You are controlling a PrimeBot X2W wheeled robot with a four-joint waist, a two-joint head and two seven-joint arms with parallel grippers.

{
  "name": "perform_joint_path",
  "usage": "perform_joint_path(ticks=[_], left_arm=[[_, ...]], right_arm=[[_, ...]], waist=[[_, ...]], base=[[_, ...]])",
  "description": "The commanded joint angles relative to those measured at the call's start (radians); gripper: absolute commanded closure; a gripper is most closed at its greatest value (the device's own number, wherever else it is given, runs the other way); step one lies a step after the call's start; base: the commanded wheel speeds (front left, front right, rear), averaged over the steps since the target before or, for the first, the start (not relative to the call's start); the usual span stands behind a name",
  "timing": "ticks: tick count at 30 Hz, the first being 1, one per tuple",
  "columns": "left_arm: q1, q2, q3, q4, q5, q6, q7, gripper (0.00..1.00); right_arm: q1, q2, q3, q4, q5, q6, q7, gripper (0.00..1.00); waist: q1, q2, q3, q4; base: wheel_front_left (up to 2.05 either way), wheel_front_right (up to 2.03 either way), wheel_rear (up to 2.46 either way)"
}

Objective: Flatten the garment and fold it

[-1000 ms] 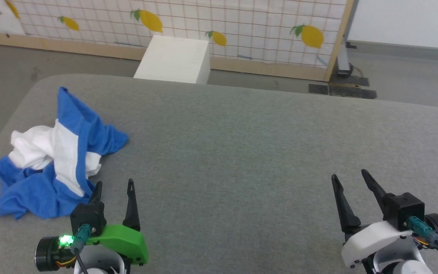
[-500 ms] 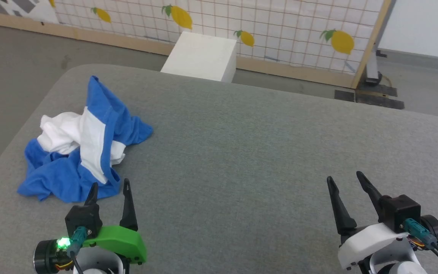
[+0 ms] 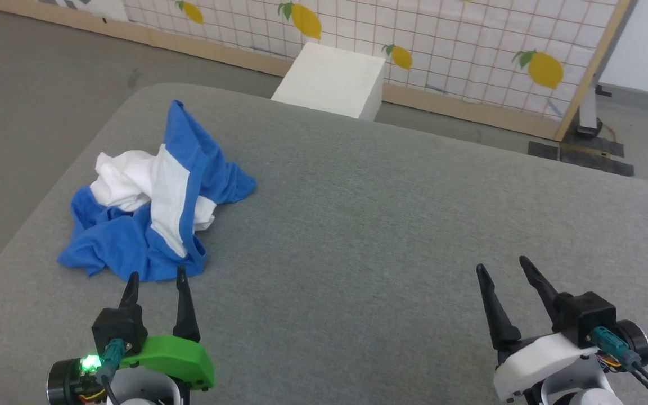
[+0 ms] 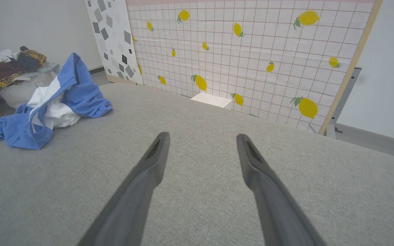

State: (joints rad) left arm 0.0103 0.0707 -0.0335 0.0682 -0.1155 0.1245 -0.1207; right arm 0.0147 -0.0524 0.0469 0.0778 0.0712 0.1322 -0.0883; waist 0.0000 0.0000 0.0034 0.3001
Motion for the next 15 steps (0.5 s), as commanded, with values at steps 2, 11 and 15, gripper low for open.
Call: perform_joint_path(ticks=[2, 11, 15], left_arm=[[0.002, 0.011, -0.002, 0.008, -0.019, 0.011, -0.014, 0.00], [0.003, 0.019, -0.009, 0.018, -0.038, 0.031, -0.030, 0.00], [0.002, 0.021, -0.012, 0.026, -0.049, 0.038, -0.038, 0.00]], right_arm=[[-0.016, 0.001, 0.007, 0.009, 0.010, -0.001, -0.011, 0.00], [-0.018, 0.001, 0.019, 0.021, 0.020, -0.001, -0.024, 0.00], [-0.019, 0.001, 0.022, 0.024, 0.023, -0.001, -0.028, 0.00]], waist=[[0.0000, 0.0000, -0.003, 0.017], [0.0000, 0.0000, -0.007, 0.061], [0.0000, 0.0000, -0.005, 0.082]], base=[[0.00, 0.00, 0.00], [0.00, 0.00, 0.00], [0.00, 0.00, 0.00]])
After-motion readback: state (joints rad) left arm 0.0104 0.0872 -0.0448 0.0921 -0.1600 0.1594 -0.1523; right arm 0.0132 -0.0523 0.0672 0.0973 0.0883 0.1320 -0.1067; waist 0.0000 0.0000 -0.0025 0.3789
